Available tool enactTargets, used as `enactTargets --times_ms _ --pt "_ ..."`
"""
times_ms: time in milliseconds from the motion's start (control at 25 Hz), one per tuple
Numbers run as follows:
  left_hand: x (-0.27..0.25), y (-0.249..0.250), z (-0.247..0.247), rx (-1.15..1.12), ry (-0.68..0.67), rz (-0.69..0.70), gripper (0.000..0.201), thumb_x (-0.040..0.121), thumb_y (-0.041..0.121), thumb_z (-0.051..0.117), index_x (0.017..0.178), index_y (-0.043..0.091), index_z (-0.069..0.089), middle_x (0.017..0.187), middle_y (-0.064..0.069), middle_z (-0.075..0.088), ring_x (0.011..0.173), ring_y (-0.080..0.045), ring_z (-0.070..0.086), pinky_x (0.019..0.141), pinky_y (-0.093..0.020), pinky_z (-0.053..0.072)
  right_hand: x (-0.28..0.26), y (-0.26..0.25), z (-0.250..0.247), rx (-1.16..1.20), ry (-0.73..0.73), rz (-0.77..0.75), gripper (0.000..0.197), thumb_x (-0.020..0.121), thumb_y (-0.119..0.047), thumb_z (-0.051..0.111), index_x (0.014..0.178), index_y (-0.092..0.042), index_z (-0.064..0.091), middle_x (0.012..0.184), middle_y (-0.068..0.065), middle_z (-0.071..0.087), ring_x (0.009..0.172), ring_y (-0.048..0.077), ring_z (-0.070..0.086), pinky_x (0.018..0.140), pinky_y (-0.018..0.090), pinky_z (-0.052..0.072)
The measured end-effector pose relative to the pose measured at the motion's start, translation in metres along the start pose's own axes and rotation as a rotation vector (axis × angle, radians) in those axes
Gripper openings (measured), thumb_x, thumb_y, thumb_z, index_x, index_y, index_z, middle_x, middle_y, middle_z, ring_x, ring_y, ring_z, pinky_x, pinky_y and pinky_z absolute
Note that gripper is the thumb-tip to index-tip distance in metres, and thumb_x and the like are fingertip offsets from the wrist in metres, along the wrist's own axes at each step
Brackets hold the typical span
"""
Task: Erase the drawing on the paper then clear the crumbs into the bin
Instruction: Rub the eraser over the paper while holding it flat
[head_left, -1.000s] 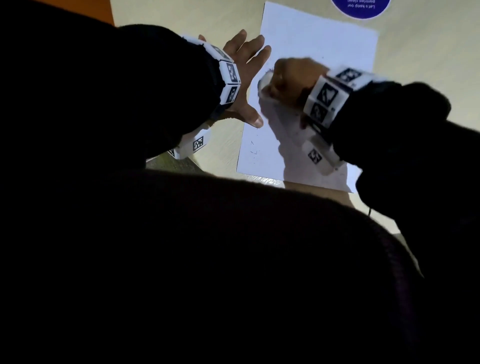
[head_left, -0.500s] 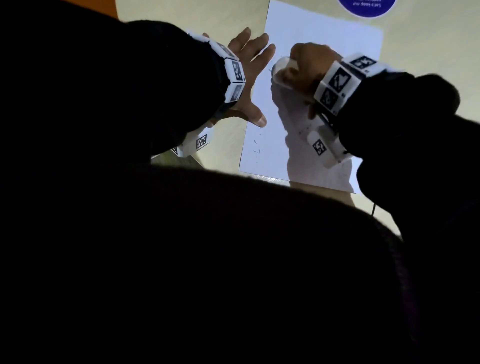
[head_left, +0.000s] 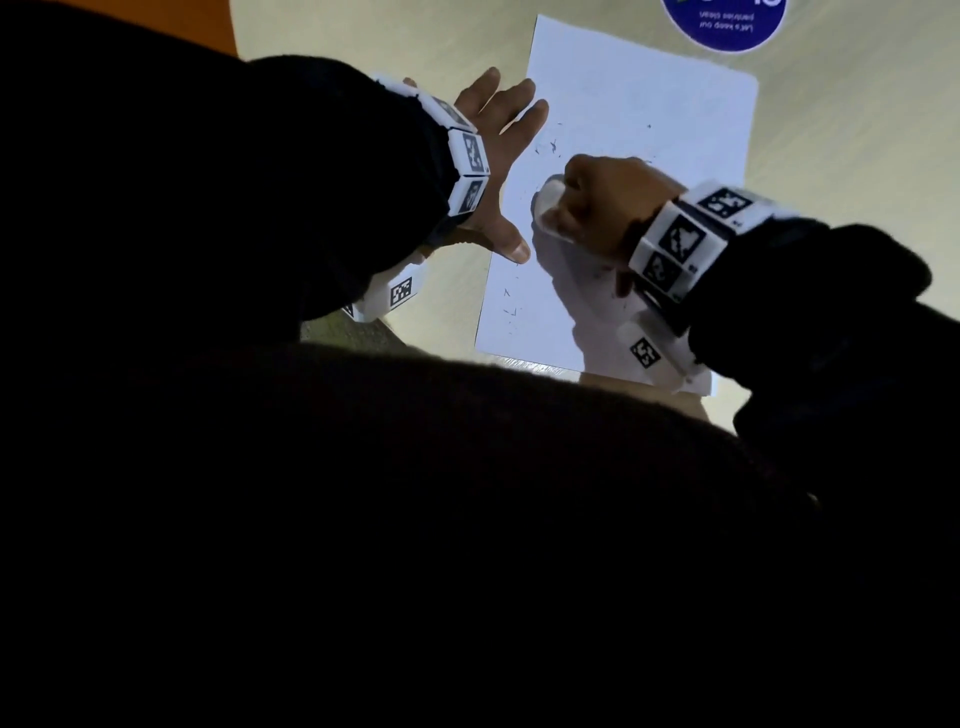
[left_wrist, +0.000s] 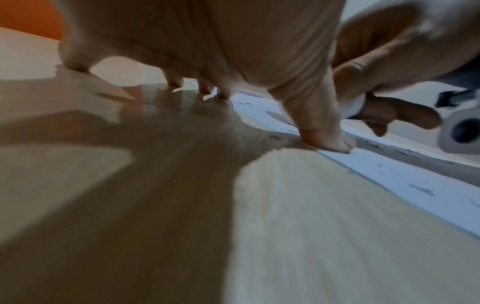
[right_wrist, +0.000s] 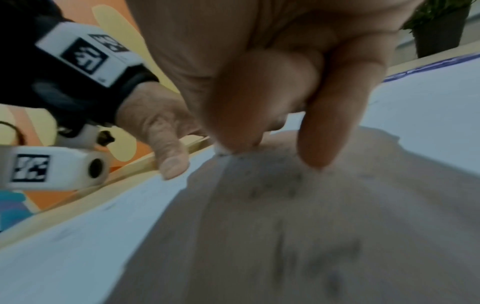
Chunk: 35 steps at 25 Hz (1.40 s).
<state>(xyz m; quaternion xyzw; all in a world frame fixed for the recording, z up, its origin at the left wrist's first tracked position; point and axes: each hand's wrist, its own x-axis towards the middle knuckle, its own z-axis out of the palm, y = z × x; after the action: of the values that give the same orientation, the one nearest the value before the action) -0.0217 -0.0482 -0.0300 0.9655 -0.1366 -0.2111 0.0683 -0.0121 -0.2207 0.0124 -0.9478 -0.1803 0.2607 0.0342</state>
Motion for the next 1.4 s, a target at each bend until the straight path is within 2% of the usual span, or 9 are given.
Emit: enactTargets --times_ms 160,240,360,520,720,920,1080,1240,1400 --pt "0.001 0.001 0.002 -0.036 0.017 0.015 0.133 0.056 0.080 0.065 0.154 0.022 -0.004 0.161 0.002 -0.009 0.147 -0.023 -0.011 0.108 -0.065 0.001 0.021 -0.001 -0.019 0.026 0.073 0.022 0.039 0.091 -0.039 0.049 0.116 -0.010 0.053 0.115 0.011 0.059 0.103 0.029 0.055 0.076 0.031 0.034" --pt "0.001 -0.002 0.003 -0.035 0.020 0.012 0.134 0.054 0.083 0.063 0.154 0.023 -0.004 0.161 0.003 -0.009 0.147 -0.021 -0.011 0.107 -0.066 0.002 0.015 0.000 -0.012 -0.006 0.074 0.014 0.034 0.092 -0.035 0.048 0.113 -0.009 0.053 0.110 0.012 0.059 0.102 0.030 0.055 0.074 0.031 0.032" --pt "0.002 -0.004 0.005 -0.031 0.026 0.017 0.135 0.051 0.085 0.060 0.154 0.023 -0.004 0.161 0.003 -0.008 0.147 -0.021 -0.011 0.107 -0.066 0.003 0.000 0.000 -0.005 -0.028 0.014 -0.005 0.026 0.091 -0.035 0.049 0.102 -0.012 0.053 0.093 0.007 0.054 0.086 0.025 0.049 0.070 0.030 0.030" --pt "0.001 0.000 0.003 -0.055 0.030 0.013 0.133 0.055 0.079 0.066 0.154 0.022 -0.003 0.161 0.002 -0.007 0.147 -0.021 -0.010 0.106 -0.066 0.003 0.023 -0.001 -0.021 0.030 0.069 0.003 0.040 0.091 -0.039 0.049 0.118 -0.009 0.053 0.116 0.012 0.059 0.101 0.028 0.055 0.076 0.031 0.034" --pt "0.000 0.000 0.003 -0.035 0.020 0.003 0.135 0.054 0.080 0.065 0.154 0.022 -0.005 0.161 0.002 -0.008 0.147 -0.023 -0.011 0.106 -0.068 0.005 0.003 0.005 -0.003 0.026 0.016 0.005 0.025 0.091 -0.039 0.049 0.099 -0.016 0.051 0.092 0.003 0.052 0.084 0.024 0.049 0.068 0.030 0.030" --pt "0.002 0.001 0.001 -0.022 0.008 -0.002 0.134 0.055 0.081 0.064 0.153 0.022 -0.006 0.161 0.002 -0.009 0.147 -0.023 -0.012 0.106 -0.068 0.005 0.022 0.005 -0.016 0.065 0.068 0.022 0.033 0.090 -0.040 0.048 0.109 -0.014 0.053 0.108 0.010 0.059 0.094 0.026 0.053 0.073 0.031 0.033" --pt "0.002 -0.002 0.003 -0.012 0.002 -0.005 0.134 0.054 0.083 0.062 0.153 0.023 -0.006 0.161 0.003 -0.011 0.147 -0.022 -0.012 0.105 -0.070 0.004 0.004 -0.002 0.003 0.012 0.031 -0.043 0.025 0.091 -0.035 0.050 0.101 -0.012 0.052 0.093 0.007 0.052 0.087 0.025 0.049 0.070 0.030 0.029" --pt "0.004 -0.001 0.003 -0.018 0.012 0.008 0.135 0.053 0.084 0.061 0.153 0.023 -0.006 0.161 0.003 -0.010 0.147 -0.022 -0.011 0.103 -0.073 0.006 0.026 -0.004 -0.017 0.055 0.102 0.006 0.035 0.091 -0.036 0.049 0.114 -0.010 0.054 0.114 0.012 0.060 0.104 0.029 0.056 0.075 0.029 0.034" --pt "0.002 -0.003 0.006 -0.014 0.029 0.014 0.134 0.054 0.083 0.061 0.154 0.022 -0.004 0.161 0.003 -0.008 0.148 -0.022 -0.010 0.103 -0.072 0.005 0.013 -0.009 0.001 -0.029 0.032 -0.092 0.028 0.093 -0.033 0.047 0.108 -0.010 0.053 0.096 0.006 0.053 0.092 0.025 0.051 0.071 0.030 0.030"
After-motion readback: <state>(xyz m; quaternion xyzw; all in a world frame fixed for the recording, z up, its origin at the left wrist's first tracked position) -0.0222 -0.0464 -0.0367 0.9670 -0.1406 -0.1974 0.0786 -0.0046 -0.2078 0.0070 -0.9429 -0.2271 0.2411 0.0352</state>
